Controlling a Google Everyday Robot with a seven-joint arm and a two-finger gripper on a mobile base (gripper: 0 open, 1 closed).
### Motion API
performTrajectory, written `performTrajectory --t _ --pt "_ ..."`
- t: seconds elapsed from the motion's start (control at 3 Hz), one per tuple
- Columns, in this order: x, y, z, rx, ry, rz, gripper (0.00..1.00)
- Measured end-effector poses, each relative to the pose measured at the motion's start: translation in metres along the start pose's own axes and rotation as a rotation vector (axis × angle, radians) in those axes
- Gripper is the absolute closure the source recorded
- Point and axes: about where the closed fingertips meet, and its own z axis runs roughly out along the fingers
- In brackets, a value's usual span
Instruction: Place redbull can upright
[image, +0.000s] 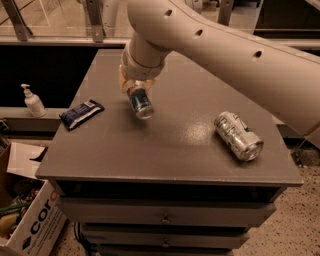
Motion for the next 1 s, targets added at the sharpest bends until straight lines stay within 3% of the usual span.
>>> performTrajectory --t 0.33,0.67,1.0 --pt "0.0004 -0.0017 -0.0003 0.005 0.001 -0.091 1.00" --pt "0.0003 -0.0016 -0.0001 0.004 0.000 -0.091 1.00" --pt "0.0026 -0.0047 0.0015 0.057 0.033 -0.111 1.00"
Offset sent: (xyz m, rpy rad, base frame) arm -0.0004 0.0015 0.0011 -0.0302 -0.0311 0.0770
